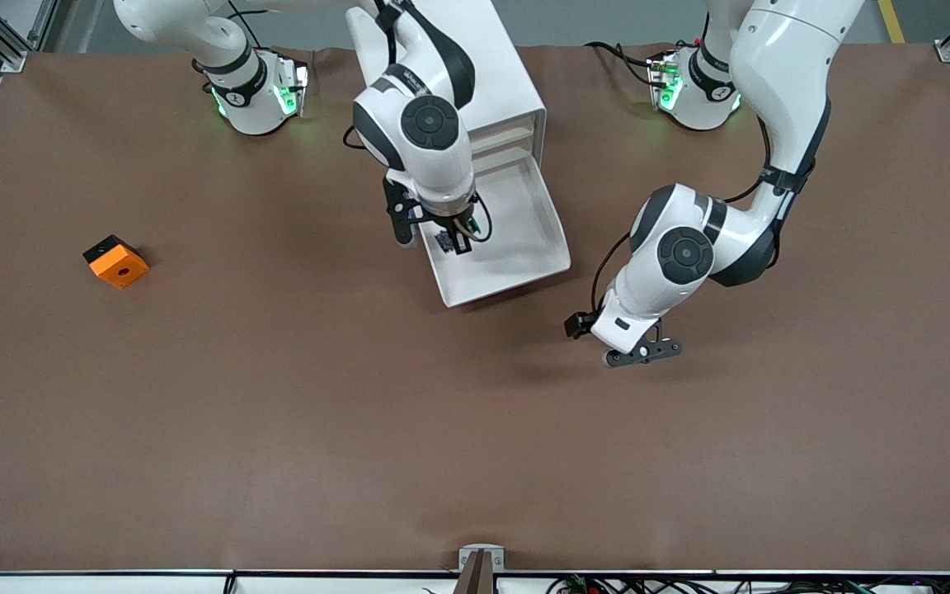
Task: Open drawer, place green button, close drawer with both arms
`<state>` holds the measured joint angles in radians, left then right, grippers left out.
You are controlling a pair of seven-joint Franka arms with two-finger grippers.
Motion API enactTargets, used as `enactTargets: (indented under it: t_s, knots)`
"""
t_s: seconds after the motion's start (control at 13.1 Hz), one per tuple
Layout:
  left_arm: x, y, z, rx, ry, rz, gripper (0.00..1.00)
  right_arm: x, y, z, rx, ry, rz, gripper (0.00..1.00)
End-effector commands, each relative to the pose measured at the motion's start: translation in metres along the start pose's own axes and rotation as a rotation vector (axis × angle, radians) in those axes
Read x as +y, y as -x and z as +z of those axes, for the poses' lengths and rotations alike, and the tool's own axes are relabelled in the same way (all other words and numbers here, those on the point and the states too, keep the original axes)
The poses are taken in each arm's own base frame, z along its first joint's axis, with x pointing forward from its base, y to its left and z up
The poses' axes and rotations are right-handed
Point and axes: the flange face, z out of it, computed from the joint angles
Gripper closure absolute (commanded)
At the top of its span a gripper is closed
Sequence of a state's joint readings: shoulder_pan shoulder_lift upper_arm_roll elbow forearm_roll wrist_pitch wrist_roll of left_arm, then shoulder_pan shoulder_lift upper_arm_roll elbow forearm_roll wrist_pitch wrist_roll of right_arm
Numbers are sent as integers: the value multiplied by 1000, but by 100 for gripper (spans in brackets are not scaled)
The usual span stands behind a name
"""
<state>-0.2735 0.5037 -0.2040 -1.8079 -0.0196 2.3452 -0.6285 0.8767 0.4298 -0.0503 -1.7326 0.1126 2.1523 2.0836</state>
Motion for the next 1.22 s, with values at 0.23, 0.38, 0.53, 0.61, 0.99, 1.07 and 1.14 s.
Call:
enactTargets:
  t_s: [0.23,0.38,0.53,0.61,0.99,1.07,1.14]
  knots:
    - [14,1,4,10,-8,-7,0,-6,23,40,42,-29,46,100]
    - [17,-2,6,15,-4,-29,0,-10,33,38,37,-37,55,100]
    - [21,0,12,7,-10,-40,0,-9,41,41,40,-39,50,100]
    - [25,4,15,3,-12,-38,0,-6,44,44,51,-42,45,100]
    - [34,9,26,-9,-14,-29,0,-6,51,51,76,-56,52,100]
    - [36,11,28,-10,-15,-25,0,-7,50,51,76,-57,62,100]
    - [38,12,28,-12,-13,-23,0,-8,51,51,76,-59,71,100]
